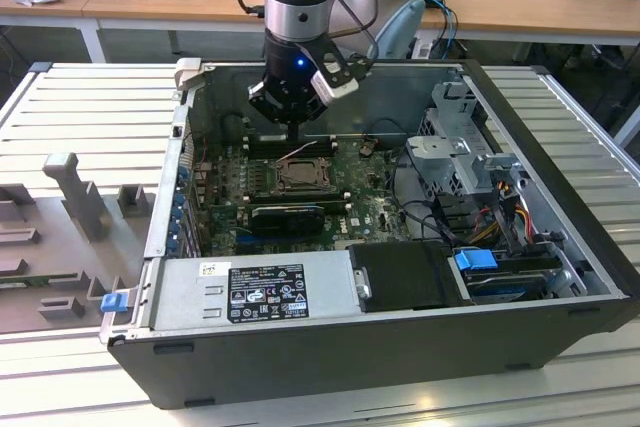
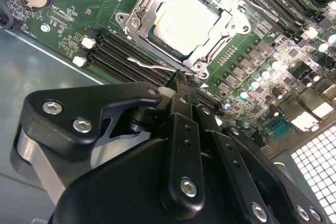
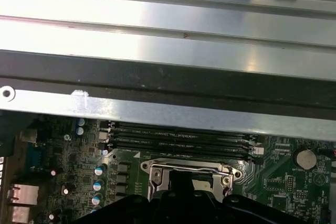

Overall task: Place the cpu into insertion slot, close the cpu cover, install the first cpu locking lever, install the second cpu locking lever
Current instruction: 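Install the first cpu locking lever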

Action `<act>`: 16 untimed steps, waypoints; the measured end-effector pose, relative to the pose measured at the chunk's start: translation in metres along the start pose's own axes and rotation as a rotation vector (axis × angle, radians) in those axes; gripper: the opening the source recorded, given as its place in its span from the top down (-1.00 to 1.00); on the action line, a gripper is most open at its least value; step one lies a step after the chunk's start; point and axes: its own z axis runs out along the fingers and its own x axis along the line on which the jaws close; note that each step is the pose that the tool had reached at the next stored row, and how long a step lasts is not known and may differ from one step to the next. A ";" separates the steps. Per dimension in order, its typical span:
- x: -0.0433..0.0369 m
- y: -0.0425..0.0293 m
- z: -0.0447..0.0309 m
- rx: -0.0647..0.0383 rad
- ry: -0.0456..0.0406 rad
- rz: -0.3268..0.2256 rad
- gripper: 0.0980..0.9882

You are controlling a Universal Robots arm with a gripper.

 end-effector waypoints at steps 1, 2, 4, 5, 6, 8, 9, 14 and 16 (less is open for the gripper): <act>-0.0003 0.0000 0.0000 0.000 -0.0001 0.000 0.98; -0.0010 -0.0001 0.0001 -0.002 -0.0001 0.000 0.98; -0.0047 -0.0004 0.0012 -0.010 -0.0012 0.004 0.98; -0.0069 -0.0007 0.0028 -0.011 -0.0014 0.006 0.98; -0.0084 -0.0010 0.0044 -0.011 -0.0013 0.006 0.98; -0.0097 -0.0013 0.0081 -0.012 -0.0014 0.006 0.98; -0.0100 -0.0013 0.0096 -0.012 -0.0013 0.006 0.98; -0.0125 0.0013 0.0164 -0.019 -0.0023 0.011 0.98; -0.0128 0.0037 0.0172 -0.019 -0.0024 0.014 0.98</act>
